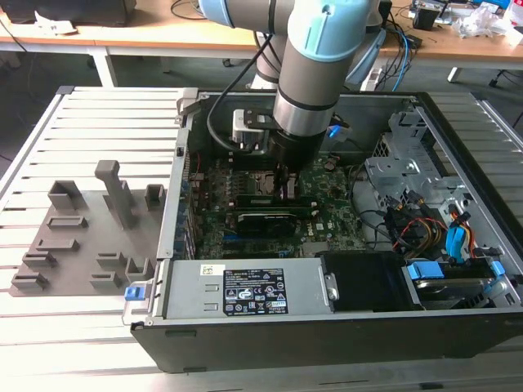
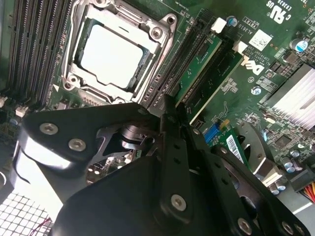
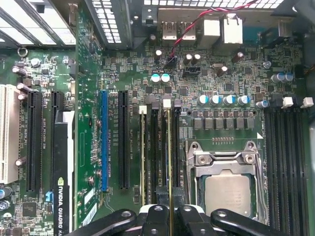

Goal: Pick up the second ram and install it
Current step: 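Insert the second ram into the second slot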

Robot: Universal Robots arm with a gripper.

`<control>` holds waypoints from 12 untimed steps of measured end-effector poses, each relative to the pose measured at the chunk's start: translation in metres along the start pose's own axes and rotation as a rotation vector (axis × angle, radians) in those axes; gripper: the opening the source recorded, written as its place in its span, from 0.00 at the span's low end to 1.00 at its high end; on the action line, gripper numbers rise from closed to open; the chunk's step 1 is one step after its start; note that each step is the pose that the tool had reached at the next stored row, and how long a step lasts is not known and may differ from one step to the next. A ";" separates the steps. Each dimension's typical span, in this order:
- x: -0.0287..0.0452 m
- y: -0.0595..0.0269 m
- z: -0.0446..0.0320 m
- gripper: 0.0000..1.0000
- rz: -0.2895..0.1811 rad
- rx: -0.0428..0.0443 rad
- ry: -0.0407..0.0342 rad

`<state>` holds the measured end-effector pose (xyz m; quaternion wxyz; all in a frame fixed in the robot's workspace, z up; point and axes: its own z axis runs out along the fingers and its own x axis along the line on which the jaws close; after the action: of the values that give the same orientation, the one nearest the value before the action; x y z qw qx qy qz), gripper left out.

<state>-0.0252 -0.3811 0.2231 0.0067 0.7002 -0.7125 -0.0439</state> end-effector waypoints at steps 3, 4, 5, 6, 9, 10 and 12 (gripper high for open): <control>0.0001 -0.0001 0.0011 0.14 -0.001 -0.0002 0.0001; 0.0001 -0.0001 0.0019 0.14 -0.001 -0.0002 0.0001; 0.0002 -0.0002 0.0030 0.14 -0.001 -0.0001 0.0002; 0.0002 -0.0002 0.0034 0.14 -0.001 -0.0001 0.0003; 0.0001 -0.0005 0.0039 0.14 -0.001 0.0006 -0.0005; 0.0001 -0.0004 0.0038 0.21 -0.001 0.0000 -0.0004; -0.0006 0.0007 -0.0093 0.21 -0.001 -0.0001 -0.0001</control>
<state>-0.0252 -0.3810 0.2325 0.0067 0.7006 -0.7122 -0.0440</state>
